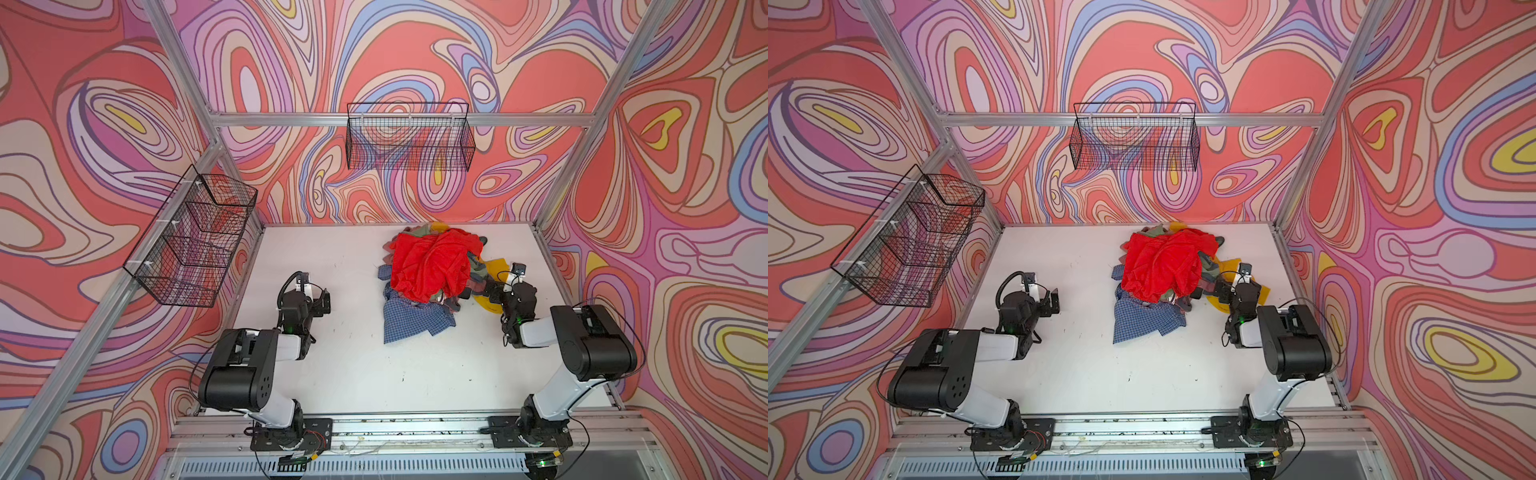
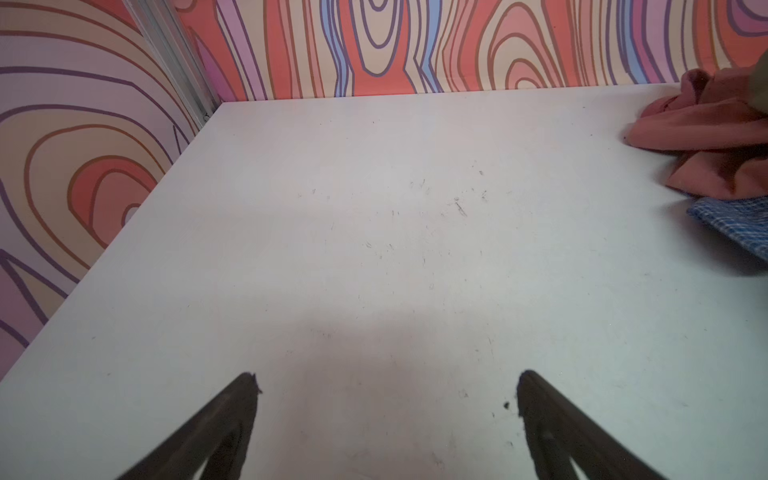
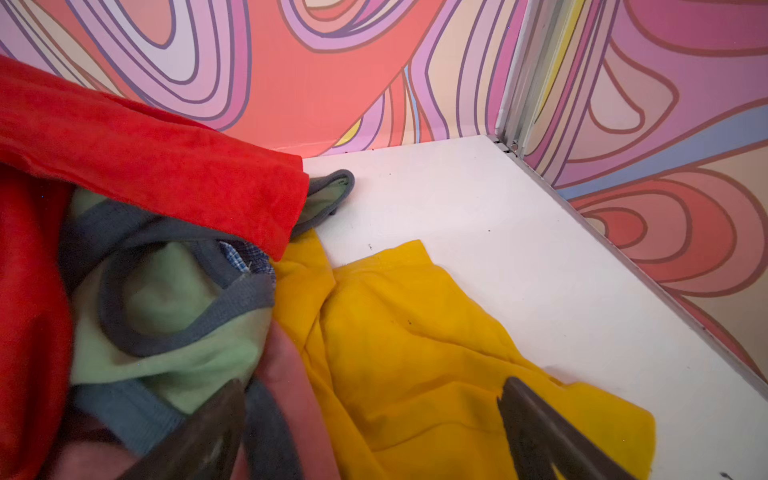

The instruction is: Pick out a specific cloth from the pile

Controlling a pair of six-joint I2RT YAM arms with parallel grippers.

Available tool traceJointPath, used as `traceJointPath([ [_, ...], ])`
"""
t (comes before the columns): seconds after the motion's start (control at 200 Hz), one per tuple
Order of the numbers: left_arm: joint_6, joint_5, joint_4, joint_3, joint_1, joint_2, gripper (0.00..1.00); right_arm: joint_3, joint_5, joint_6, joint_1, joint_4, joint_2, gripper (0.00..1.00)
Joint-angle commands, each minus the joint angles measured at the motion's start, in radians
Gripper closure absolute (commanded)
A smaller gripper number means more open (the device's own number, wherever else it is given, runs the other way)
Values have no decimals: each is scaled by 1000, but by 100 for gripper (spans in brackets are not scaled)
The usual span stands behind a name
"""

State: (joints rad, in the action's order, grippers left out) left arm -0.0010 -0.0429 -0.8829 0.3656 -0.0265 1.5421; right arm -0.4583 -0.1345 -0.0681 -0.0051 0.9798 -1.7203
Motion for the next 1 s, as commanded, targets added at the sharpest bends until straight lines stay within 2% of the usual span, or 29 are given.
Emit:
traceJointPath([
  [0.0, 2, -12, -13, 6, -1, 0, 0, 12, -10, -1, -3, 16, 5, 2],
  [0.997, -5, 6, 10, 20, 12, 0, 0, 9, -11, 1, -3, 12, 5, 1],
])
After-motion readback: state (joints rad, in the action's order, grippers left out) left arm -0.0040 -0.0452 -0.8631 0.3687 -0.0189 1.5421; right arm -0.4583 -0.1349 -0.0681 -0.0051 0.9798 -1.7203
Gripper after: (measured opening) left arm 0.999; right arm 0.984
